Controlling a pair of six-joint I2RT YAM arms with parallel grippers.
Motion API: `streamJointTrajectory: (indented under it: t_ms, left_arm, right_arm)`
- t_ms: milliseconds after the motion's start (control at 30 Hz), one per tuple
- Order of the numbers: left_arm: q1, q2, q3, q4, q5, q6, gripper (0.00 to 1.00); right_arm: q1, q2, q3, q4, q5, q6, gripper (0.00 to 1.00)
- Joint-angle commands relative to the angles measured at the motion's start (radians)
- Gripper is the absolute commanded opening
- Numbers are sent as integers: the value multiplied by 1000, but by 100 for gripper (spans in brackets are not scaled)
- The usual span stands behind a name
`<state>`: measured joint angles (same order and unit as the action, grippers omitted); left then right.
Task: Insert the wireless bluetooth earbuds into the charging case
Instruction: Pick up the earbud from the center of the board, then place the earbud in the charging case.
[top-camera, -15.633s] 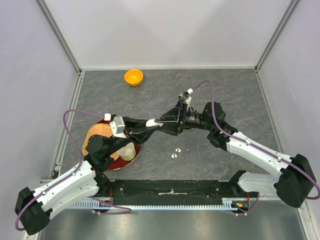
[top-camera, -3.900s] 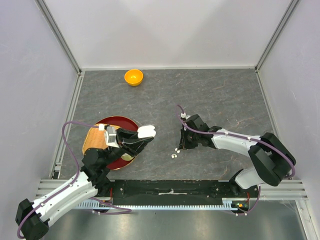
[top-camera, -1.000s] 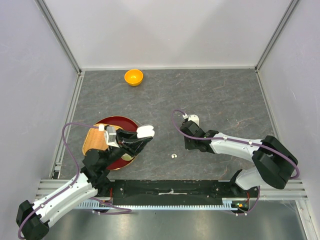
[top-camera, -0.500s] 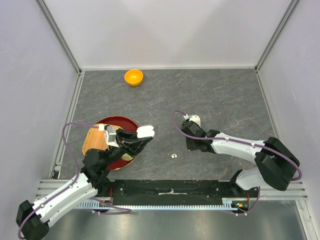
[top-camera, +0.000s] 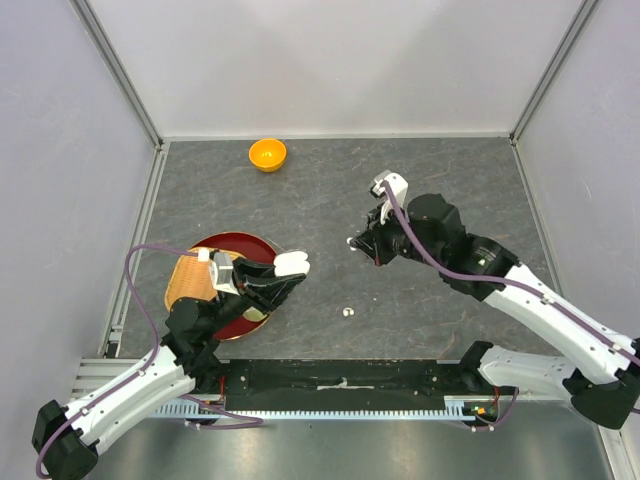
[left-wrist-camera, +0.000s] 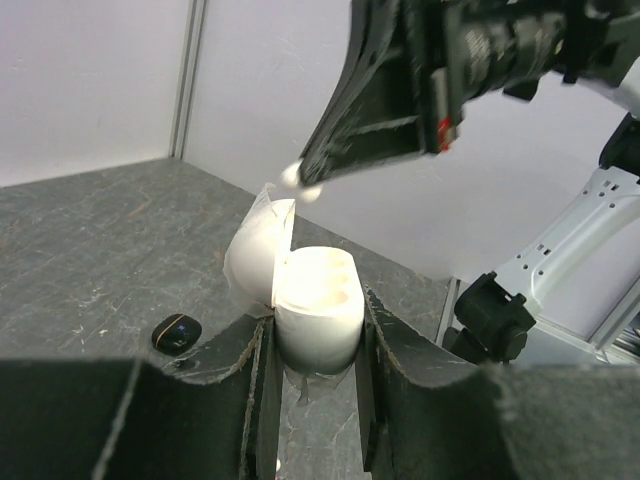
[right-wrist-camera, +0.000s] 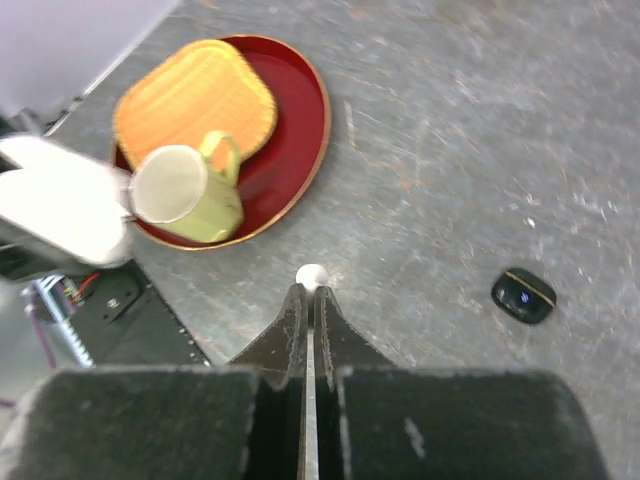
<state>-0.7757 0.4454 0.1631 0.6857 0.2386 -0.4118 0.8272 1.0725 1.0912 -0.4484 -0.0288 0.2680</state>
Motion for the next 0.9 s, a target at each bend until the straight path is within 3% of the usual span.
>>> streamJointTrajectory:
  t_ms: [0,133,267,367,500,867]
  left_arm:
    - [-4,10,21,17,18,18,2]
    - [-4,35,36,15,57,45,2]
    - [-2,104,76,11,204,79,2]
    - [-2,167,107,35,293,79,2]
    - [-2,237,151,70,379,61,2]
    - [-2,354,220,132,531,18,2]
  right_arm:
    - [-3,-9,174,-162,-225,-160,0]
    - [-5,-20,266,-220,-478,-190,0]
    - [-3,-5,323,-223,-676,-204,0]
    - [-3,27,364,-249,-753,-228,2]
    - [3,84,401,-334,-732,-289,4]
    - [15,96,374,-322,-761,-320,6]
